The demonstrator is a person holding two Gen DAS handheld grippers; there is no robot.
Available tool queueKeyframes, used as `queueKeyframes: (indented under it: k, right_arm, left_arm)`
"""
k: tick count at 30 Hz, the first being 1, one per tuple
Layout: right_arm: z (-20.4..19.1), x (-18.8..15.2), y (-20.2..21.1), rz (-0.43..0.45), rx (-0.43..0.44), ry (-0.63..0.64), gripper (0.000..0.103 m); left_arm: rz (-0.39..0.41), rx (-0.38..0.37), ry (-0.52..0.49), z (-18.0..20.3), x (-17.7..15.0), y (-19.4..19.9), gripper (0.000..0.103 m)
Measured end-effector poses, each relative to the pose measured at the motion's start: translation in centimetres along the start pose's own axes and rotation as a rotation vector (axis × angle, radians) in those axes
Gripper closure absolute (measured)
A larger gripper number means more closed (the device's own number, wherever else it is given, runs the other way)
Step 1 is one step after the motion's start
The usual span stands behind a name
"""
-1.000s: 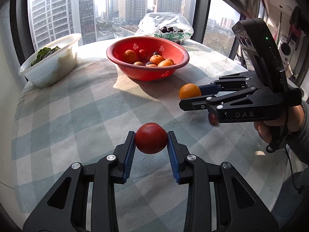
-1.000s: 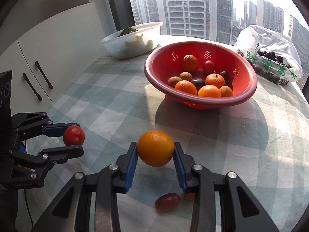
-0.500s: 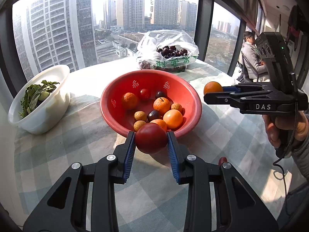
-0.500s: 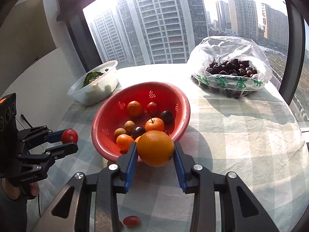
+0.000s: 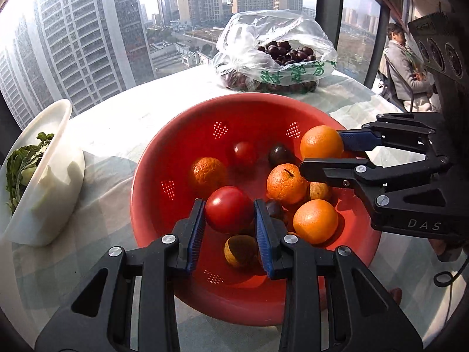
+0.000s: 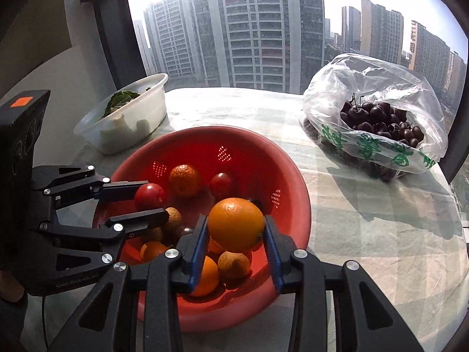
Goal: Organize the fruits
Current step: 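Carry the tomato and orange into the red colander and open both grippers, then withdraw both open grippers from the colander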
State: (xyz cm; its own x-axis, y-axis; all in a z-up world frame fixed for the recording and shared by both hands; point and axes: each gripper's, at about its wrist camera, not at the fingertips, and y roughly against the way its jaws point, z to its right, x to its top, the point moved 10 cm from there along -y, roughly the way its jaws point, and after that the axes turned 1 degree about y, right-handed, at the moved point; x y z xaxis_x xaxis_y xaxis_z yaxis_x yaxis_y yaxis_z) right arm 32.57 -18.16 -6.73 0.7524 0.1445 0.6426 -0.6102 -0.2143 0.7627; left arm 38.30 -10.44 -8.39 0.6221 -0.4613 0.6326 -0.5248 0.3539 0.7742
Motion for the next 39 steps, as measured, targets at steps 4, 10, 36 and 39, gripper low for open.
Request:
queueKeyframes:
  k: [4, 10, 36, 39]
  right_arm:
    - [-0.4, -0.1, -0.7, -0.006, -0.021, 0.036, 0.064]
    - [-0.9, -0.3, -1.3, -0.024, -0.038, 0.08, 0.063]
    - [-0.4, -3.0, 7.9, 0.113, 0.015, -0.032, 0.033]
    - [-0.1, -4.9, 9.4, 0.12, 0.046, -0.085, 0.032]
  left_arm:
    - [0.004, 0.001, -0.007, 0.3, -0.1, -0.7, 0.072]
    - [0.0, 0.01, -0.01, 0.4, 0.0, -1.1, 0.07]
    - [0.111, 0.036, 0.033, 2.6, -2.9, 7.1, 0.006]
    - [0.104, 0.025, 0.027, 4.3, -4.9, 8.2, 0.002]
